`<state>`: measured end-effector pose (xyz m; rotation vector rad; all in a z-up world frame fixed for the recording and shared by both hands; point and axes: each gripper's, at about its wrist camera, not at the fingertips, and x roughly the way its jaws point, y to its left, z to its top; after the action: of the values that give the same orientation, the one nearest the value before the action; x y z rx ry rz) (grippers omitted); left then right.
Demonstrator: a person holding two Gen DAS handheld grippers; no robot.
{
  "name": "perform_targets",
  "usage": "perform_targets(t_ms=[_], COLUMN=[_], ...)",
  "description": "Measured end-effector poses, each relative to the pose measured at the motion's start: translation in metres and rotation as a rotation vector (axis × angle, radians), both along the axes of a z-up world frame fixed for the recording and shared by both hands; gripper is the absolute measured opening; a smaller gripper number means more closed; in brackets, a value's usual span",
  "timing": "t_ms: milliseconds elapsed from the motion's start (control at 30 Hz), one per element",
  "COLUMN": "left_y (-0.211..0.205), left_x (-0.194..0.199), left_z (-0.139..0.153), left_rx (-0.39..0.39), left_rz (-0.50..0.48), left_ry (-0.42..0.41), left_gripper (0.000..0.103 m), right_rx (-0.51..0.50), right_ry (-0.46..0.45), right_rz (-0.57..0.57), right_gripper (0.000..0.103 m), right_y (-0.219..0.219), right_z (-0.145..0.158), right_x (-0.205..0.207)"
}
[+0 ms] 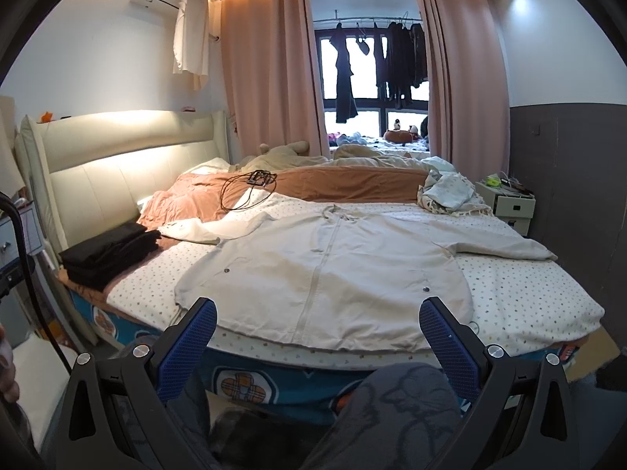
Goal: Fold large clothes
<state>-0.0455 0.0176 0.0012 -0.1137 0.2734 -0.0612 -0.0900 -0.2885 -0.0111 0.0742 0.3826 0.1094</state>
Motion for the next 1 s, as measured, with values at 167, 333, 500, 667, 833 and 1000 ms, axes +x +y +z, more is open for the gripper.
perform_targets(t_ms=[167, 333, 500, 667, 833, 1000], left_y=[0.014, 0.023, 0.033, 0.042, 0.05, 0.055], left_x=[0.003, 0.013, 0.03, 0.052, 0.078, 0.106], left_z=[0.002, 0.003, 0.002, 0.002, 0.001, 0.003], left_rx=[-0.008, 0.018, 0.015, 0.008, -0.01, -0.012], left_rz=[0.032, 0.062, 0.08, 0.1, 0.122, 0.139], left_ry=[0.002, 0.007, 0.02, 0.036, 0.061, 0.064], left_gripper=[0.103, 0.103, 0.103, 0.103, 0.103, 0.103], right_rx=[-0.031, -0.049, -0.036, -0.043, -0.037, -0.028], right_ry=[-0.011, -0.006, 0.0, 0.012, 0.007, 0.029], right_rz=[0.011, 0.027, 0.034, 0.06, 0.06, 0.056], right_gripper=[0.103, 0.103, 0.103, 0.103, 0.103, 0.103], right_y=[0.005, 0.013, 0.017, 0.026, 0.028, 0.025], right_z=[0.001, -0.001, -0.001, -0.001, -0.003, -0.005], right_x=[0.006, 0.02, 0.038, 0.067, 0.095, 0.13])
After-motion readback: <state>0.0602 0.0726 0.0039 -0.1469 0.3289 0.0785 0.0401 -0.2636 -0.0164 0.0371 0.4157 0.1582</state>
